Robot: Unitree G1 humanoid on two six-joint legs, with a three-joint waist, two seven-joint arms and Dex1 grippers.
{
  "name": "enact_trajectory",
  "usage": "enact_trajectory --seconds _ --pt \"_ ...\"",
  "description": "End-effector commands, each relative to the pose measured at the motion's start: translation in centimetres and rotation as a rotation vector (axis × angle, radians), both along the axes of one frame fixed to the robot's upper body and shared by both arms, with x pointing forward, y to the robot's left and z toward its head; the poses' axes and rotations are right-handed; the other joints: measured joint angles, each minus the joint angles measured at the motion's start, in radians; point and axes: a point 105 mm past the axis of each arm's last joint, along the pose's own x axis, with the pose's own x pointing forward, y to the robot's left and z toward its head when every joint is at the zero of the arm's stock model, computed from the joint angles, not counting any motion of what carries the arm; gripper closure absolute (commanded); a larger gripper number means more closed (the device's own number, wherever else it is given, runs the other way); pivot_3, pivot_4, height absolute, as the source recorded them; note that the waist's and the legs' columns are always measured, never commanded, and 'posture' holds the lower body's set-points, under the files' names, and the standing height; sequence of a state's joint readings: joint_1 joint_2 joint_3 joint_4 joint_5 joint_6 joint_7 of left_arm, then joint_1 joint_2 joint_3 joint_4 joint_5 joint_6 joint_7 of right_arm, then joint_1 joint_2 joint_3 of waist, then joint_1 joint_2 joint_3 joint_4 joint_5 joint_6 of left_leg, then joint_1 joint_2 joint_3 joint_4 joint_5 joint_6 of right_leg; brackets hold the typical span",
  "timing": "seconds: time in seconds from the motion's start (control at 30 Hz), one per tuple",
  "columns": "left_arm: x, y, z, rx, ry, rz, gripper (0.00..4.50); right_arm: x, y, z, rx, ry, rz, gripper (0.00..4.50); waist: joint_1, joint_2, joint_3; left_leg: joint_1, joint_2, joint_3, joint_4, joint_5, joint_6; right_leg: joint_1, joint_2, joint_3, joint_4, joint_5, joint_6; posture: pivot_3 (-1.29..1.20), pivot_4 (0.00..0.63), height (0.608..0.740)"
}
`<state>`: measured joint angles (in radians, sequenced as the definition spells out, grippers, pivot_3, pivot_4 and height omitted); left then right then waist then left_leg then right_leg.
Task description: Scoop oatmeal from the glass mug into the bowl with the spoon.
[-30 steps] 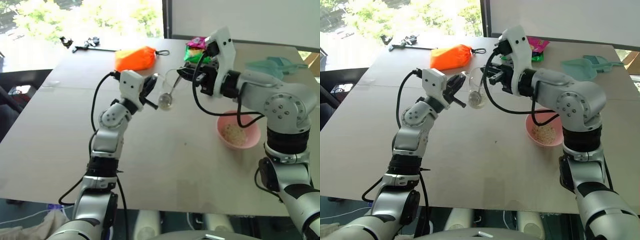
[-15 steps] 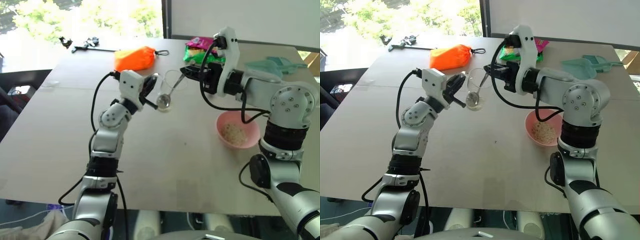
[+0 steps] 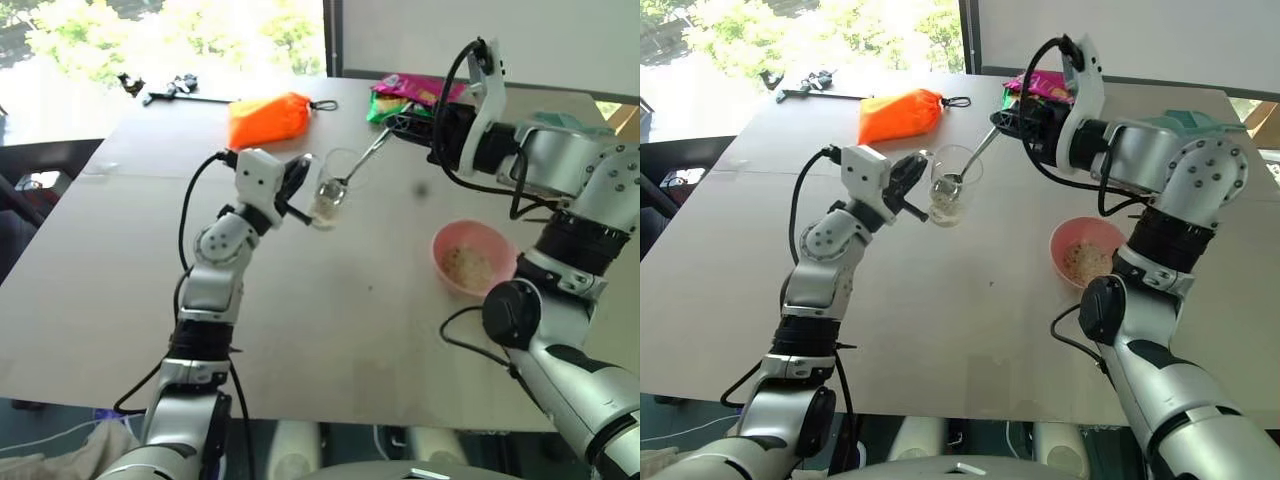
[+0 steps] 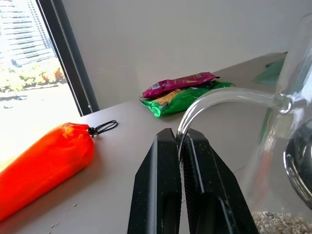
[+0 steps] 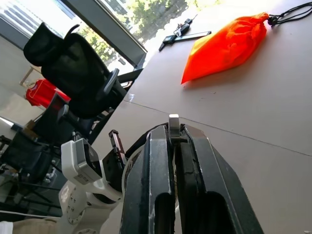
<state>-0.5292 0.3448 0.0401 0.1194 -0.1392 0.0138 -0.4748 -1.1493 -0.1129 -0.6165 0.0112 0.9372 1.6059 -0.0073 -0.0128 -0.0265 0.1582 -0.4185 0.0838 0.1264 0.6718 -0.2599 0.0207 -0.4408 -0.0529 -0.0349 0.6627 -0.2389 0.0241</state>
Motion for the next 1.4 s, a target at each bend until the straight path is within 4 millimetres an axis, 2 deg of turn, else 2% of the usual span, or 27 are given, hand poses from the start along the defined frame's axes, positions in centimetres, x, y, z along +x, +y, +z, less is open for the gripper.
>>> enact_trajectory --seconds 0.03,0.53,0.97,1.17,1.4 --pt "-0.8 -0.3 1.6 0.011 -0.081 -0.011 4.45 -0.6 0.1 1.8 0.068 -0.033 0.038 4.50 0.000 0.000 0.000 0.000 0.000 0.000 0.000 0.000 0.000 0.000 0.000 0.000 0.000 0.000 0.000 0.00 0.150 0.740" --pt "-1.2 -0.6 0.7 0.032 -0.070 -0.026 4.45 0.3 -3.8 1.2 0.142 0.060 -0.080 4.50 -0.001 0.000 0.000 0.000 0.000 0.000 0.000 0.000 0.000 0.000 0.000 0.000 0.000 0.000 0.000 0.00 0.150 0.740" --pt "-1.0 -1.0 0.6 0.039 -0.067 -0.042 4.45 -0.1 -5.5 0.7 0.182 0.090 -0.132 4.50 -0.001 0.000 0.000 0.000 0.000 0.000 -0.001 0.000 0.000 0.000 0.000 0.000 0.000 0.000 0.000 0.00 0.150 0.740" --pt "-0.6 -3.0 0.8 0.061 -0.083 -0.103 4.45 -0.9 -7.1 0.9 0.223 0.123 -0.196 4.50 0.001 0.000 0.000 0.000 0.000 0.000 -0.001 0.000 0.000 0.000 0.000 0.000 -0.001 0.000 0.000 0.00 0.150 0.740" --pt "0.1 -4.1 0.9 0.056 -0.084 -0.129 4.45 -1.5 -8.6 0.7 0.242 0.130 -0.274 4.50 -0.001 0.000 0.000 0.000 0.000 0.000 -0.001 0.000 0.000 0.000 0.000 0.001 -0.001 0.000 0.000 0.00 0.150 0.740"
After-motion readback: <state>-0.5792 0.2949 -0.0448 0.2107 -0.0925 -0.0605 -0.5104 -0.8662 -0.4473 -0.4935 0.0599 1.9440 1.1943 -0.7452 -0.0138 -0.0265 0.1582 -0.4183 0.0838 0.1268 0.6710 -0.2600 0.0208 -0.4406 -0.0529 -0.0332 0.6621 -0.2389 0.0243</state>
